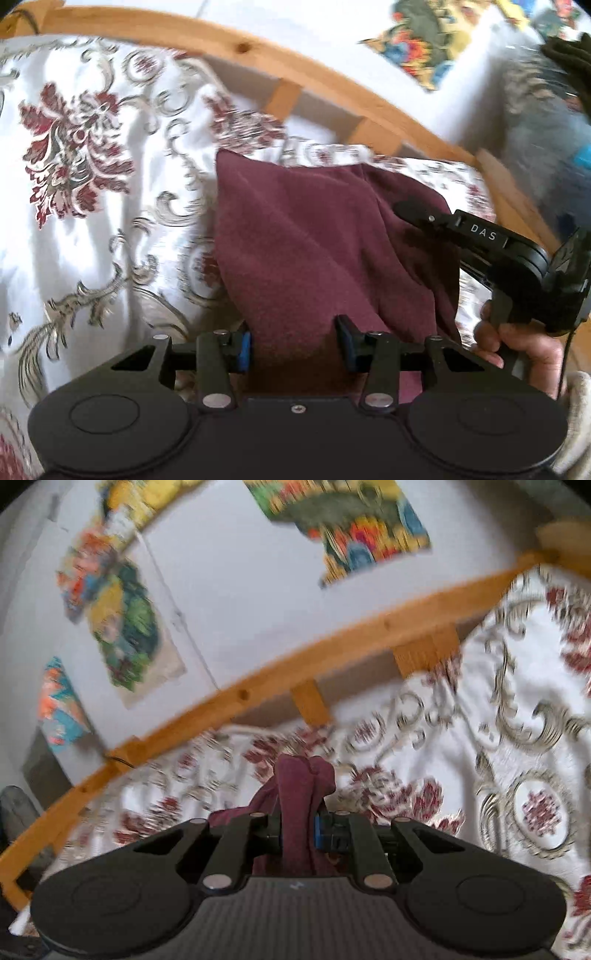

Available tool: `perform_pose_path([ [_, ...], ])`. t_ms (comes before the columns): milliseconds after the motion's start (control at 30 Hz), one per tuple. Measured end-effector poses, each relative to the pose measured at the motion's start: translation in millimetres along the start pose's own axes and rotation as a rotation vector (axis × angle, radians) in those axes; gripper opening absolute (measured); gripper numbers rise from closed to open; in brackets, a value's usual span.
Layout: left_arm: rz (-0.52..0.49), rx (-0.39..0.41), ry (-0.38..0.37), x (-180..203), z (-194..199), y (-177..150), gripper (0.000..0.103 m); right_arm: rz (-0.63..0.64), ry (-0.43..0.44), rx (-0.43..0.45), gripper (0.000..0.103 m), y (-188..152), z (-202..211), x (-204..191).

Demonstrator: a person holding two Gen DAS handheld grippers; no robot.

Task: Fold small clothes
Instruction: 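Lay the folded end down and open both grippers, lifting away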

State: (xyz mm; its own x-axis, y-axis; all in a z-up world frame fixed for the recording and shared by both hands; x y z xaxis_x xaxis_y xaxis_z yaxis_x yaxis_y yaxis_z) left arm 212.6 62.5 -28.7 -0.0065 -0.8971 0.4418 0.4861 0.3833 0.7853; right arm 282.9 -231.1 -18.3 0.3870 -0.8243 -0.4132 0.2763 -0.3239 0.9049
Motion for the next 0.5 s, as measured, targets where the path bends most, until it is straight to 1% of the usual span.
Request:
perform_pose_path([
  [67, 0.011, -0.021, 0.032, -9, -17, -1, 0.047, -0.003, -0.044, -0.053, 0.016, -7, -22, 6],
  [133, 0.025, -0.035, 0.047, -14, -26, -5, 0.048, 0.015, -0.094, -0.096, 0.016, -15, -39, 11],
  [233, 0.024, -0.033, 0.052, -17, -28, -10, 0.052, 0.022, -0.137, -0.131, 0.018, -22, -47, 23],
  [267, 0.019, -0.033, 0.053, -18, -27, -12, 0.053, 0.016, -0.144, -0.132, 0.022, -23, -45, 27],
  [333, 0.008, -0.033, 0.066, -16, -25, -13, 0.056, 0.014, -0.165, -0.128, 0.038, -23, -39, 31],
  [367, 0.002, -0.032, 0.075, -15, -25, -14, 0.059, 0.023, -0.175, -0.127, 0.041, -23, -35, 31],
  [400, -0.005, -0.029, 0.091, -14, -24, -14, 0.065, 0.027, -0.182, -0.132, 0.048, -23, -33, 33],
  [433, -0.01, -0.03, 0.107, -13, -22, -14, 0.068, 0.026, -0.193, -0.141, 0.061, -22, -29, 35],
  [500, -0.013, -0.035, 0.131, -11, -18, -15, 0.076, 0.014, -0.213, -0.162, 0.071, -23, -18, 36],
])
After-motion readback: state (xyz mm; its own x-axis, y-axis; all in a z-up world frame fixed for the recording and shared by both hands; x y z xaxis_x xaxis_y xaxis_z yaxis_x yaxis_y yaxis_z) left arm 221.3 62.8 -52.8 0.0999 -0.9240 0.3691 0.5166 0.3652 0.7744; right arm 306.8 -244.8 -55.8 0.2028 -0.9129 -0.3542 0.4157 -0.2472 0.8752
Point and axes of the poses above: each gripper's, at about its wrist camera, not at the fingertips, and z roughly against the way its jaws point, x to its right, y to its top, the point moved 2 cm from there along -z, roughly the way its jaws point, and after that the axes turned 14 degrees about x, right-handed, at the moved point
